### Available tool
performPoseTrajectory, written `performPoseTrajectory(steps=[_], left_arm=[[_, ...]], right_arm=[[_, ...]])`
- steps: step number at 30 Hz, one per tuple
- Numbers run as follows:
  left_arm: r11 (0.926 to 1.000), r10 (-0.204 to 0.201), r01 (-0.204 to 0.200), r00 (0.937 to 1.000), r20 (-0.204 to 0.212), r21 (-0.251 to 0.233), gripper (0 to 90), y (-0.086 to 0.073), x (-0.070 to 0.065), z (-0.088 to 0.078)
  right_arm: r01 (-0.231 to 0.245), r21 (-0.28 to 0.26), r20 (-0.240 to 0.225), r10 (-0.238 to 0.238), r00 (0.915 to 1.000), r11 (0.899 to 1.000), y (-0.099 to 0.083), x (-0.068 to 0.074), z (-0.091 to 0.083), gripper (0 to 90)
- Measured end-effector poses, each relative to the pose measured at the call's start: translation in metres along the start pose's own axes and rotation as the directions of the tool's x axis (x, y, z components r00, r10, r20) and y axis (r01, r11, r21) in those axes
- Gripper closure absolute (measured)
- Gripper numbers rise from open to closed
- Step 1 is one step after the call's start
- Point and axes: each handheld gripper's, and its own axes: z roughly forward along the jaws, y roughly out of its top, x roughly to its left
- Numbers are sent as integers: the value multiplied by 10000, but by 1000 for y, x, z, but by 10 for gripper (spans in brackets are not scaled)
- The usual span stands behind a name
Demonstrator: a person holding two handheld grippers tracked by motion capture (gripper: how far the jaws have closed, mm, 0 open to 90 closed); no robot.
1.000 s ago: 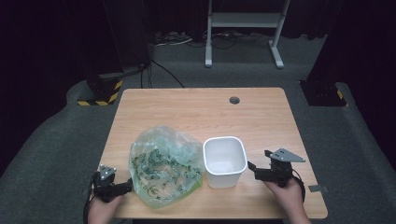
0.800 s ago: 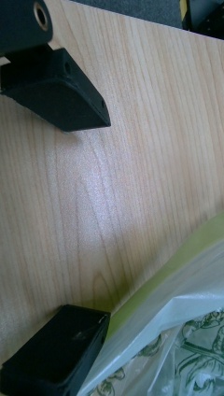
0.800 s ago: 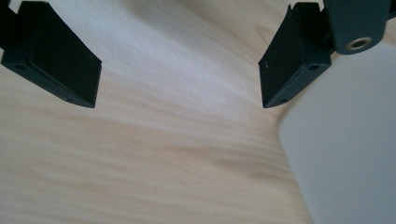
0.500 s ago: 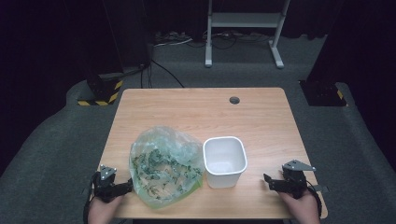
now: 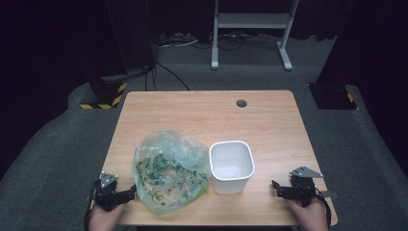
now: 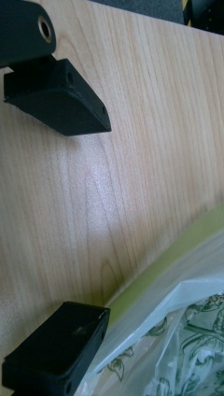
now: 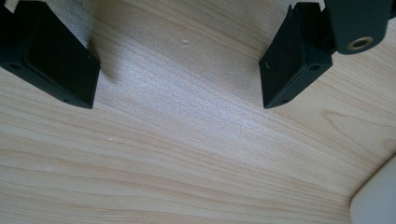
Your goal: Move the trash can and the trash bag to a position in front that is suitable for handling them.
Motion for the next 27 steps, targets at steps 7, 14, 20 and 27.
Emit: performPoseTrajectory(steps=[7, 14, 20, 27], left_arm=[[9988, 150, -147, 9999, 63, -457, 101, 6, -7, -16], [9951, 323, -292, 9990, 312, -943, 100, 13, -15, -27], [9924, 697, -600, 9936, 892, -1070, 100, 25, -34, -29], [9830, 1629, -1481, 9762, 1429, -1085, 96, 43, -71, -29]], right_arm=[[0, -2, -4, 0, 10000, 10000, 0, 0, 0, 119], [3, -1, -4, -3, 10000, 10000, 0, 0, 0, 118], [13, 3, 5, -13, 10000, 10000, 0, 0, 0, 117], [7, -1, -2, -7, 10000, 10000, 0, 0, 0, 118]])
